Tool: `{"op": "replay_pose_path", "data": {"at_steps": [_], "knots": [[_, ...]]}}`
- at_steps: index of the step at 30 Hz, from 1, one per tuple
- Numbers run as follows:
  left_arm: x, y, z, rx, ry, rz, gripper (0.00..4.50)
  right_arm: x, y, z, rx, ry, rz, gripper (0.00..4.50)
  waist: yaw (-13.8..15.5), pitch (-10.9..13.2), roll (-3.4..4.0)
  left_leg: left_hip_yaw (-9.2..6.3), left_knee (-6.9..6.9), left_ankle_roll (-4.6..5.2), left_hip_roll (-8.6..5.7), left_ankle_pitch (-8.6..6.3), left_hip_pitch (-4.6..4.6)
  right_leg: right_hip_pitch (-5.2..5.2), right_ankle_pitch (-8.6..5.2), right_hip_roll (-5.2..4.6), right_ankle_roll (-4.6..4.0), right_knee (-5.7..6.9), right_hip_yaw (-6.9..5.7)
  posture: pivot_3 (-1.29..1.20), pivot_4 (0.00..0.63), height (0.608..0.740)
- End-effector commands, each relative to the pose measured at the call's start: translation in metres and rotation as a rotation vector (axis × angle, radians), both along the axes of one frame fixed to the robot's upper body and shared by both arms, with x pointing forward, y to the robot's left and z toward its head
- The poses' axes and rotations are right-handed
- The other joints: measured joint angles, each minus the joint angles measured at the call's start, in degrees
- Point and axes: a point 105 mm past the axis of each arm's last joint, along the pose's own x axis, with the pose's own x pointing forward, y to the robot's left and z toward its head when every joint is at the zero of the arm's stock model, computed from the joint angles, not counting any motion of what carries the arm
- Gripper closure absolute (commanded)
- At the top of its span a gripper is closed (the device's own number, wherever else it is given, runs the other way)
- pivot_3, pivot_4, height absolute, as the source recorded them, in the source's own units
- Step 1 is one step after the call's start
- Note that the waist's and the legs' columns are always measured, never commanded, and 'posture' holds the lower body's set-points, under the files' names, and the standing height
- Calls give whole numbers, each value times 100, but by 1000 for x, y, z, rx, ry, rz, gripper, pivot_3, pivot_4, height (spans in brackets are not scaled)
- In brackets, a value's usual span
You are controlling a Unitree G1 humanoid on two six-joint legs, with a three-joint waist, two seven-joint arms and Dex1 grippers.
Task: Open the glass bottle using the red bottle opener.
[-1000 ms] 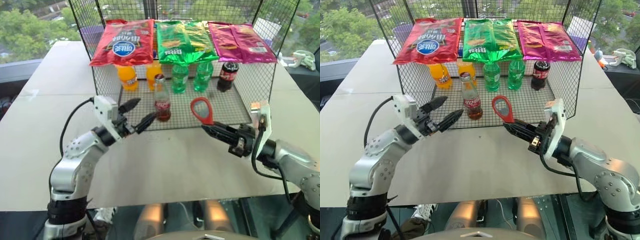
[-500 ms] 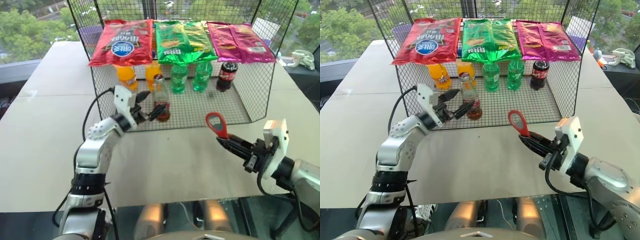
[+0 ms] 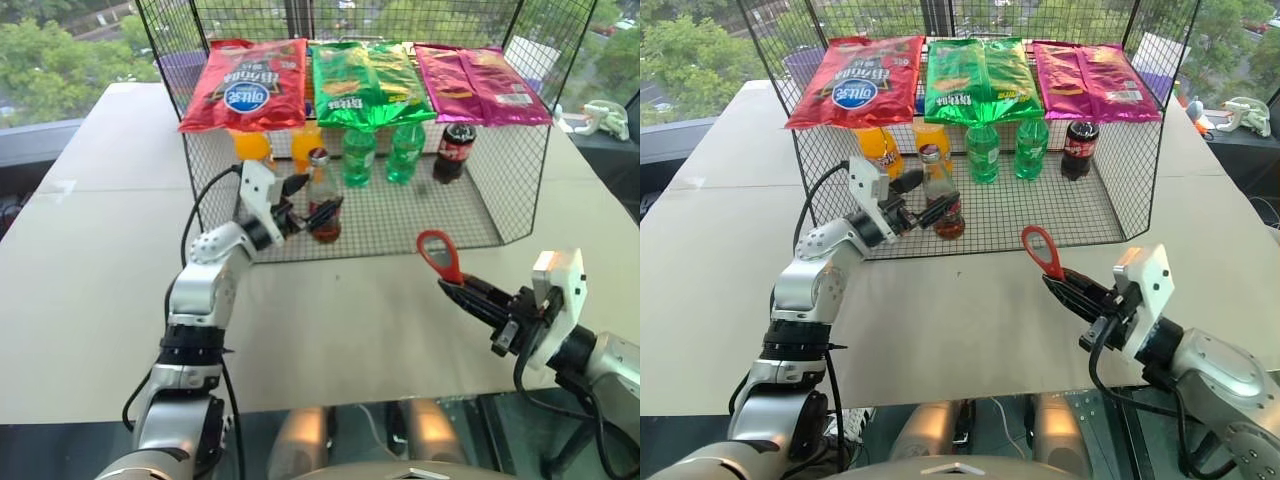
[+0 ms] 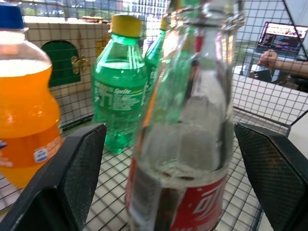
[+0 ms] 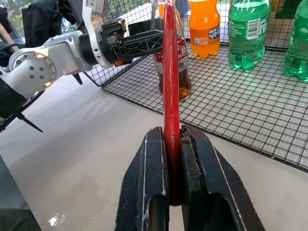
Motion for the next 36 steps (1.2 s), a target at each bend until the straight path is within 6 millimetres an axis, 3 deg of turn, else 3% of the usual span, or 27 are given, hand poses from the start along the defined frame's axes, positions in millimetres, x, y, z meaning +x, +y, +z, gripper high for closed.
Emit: {"op": "replay_pose_path", "data": {"at_steps": [1,4,7,13,18,24,30,36], "knots": [[-1,-4,15,1,-62,-22,107,-5,1,11,10,-52,0,4500,0,0,0,0,1,0,0,0,0,0,0,0,0,0,0,0,150,740],[0,-5,15,4,-61,-28,871,-4,1,12,13,-51,-3,4500,-1,0,0,0,3,0,0,0,0,0,1,0,-1,1,1,0,150,740],[0,-6,15,5,-60,-37,2239,-3,2,13,15,-51,-4,4500,0,0,0,0,7,0,0,0,0,2,1,1,-1,2,0,0,150,740],[-7,-4,17,11,-79,-70,2258,-1,4,17,17,-58,-8,4500,0,0,0,1,10,1,0,0,0,3,1,0,-2,2,2,0,150,740],[-57,-17,32,-92,-32,-448,2258,2,-1,21,16,-63,-29,4500,-13,0,0,2,10,0,3,0,-5,-1,1,3,-6,2,2,0,150,740],[-80,-32,10,-23,48,-609,2258,4,-4,22,8,-66,-44,4500,-2,-1,3,-1,21,1,4,-1,1,8,-1,3,-5,2,0,0,150,740],[-81,-45,-8,42,19,-638,2258,3,-1,22,7,-64,-48,4500,1,-1,3,1,34,3,3,-2,0,11,2,7,-9,3,8,0,150,740],[-79,-46,-13,73,1,-652,2258,2,0,22,9,-62,-55,4500,0,-1,3,1,35,4,4,-2,0,11,3,7,-10,3,9,0,150,740]]}}
